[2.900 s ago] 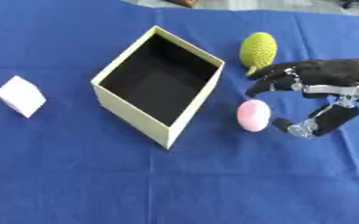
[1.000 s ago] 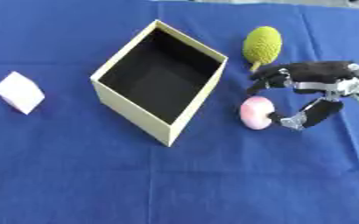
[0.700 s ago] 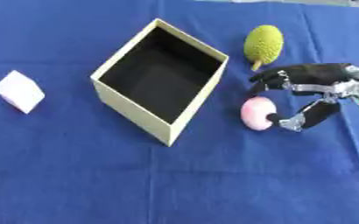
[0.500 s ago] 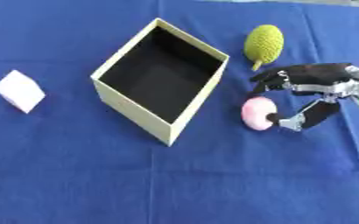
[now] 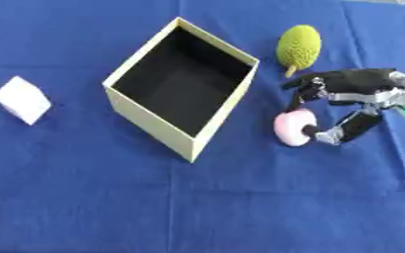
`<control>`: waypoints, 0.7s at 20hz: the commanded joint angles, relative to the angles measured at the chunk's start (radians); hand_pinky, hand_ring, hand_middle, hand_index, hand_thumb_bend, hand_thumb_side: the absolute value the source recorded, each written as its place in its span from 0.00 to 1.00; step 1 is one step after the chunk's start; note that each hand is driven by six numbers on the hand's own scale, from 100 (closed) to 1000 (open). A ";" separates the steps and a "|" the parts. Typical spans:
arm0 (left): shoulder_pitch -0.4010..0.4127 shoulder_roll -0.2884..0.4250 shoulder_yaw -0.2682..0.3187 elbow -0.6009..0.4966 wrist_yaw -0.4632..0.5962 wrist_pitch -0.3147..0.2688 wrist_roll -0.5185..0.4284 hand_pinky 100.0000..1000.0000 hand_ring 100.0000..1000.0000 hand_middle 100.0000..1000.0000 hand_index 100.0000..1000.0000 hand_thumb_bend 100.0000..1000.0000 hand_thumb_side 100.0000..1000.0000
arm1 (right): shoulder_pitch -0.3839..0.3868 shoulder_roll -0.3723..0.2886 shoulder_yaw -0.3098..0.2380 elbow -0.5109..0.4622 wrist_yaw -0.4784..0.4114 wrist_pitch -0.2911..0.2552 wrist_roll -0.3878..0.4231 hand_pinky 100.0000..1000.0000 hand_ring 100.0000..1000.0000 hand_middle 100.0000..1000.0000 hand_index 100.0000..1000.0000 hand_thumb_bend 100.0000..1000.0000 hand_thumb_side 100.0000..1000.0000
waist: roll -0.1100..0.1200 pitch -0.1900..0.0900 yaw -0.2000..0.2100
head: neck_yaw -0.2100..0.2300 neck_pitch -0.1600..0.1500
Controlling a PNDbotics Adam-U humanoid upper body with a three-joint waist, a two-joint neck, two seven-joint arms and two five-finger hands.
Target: Pick up objects on the table and place them in the box.
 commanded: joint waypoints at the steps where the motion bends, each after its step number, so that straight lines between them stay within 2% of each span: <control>1: -0.015 0.007 0.013 -0.018 0.003 -0.003 0.007 0.67 0.77 0.67 0.77 0.00 0.53 | -0.008 -0.021 -0.004 0.004 0.016 -0.030 0.025 1.00 1.00 0.54 0.71 0.00 0.18 | 0.005 -0.017 0.001 | -0.001 0.001; 2: -0.015 0.007 0.012 -0.018 0.003 -0.003 0.007 0.67 0.77 0.67 0.77 0.00 0.53 | -0.008 -0.021 -0.004 0.004 0.018 -0.032 0.026 1.00 1.00 0.53 0.70 0.00 0.15 | 0.005 -0.017 0.001 | -0.001 0.001; 8: -0.015 0.006 0.011 -0.018 0.003 -0.001 0.005 0.67 0.77 0.67 0.77 0.00 0.53 | -0.006 -0.018 -0.001 0.005 0.017 -0.031 0.015 1.00 1.00 0.52 0.71 0.00 0.16 | 0.004 -0.016 0.001 | -0.003 0.002; 14: -0.014 0.006 0.011 -0.018 0.004 0.000 0.004 0.67 0.77 0.67 0.77 0.00 0.53 | -0.002 -0.020 -0.003 -0.011 -0.022 -0.006 0.005 1.00 1.00 0.46 0.65 0.00 0.18 | 0.005 -0.018 -0.002 | -0.002 0.003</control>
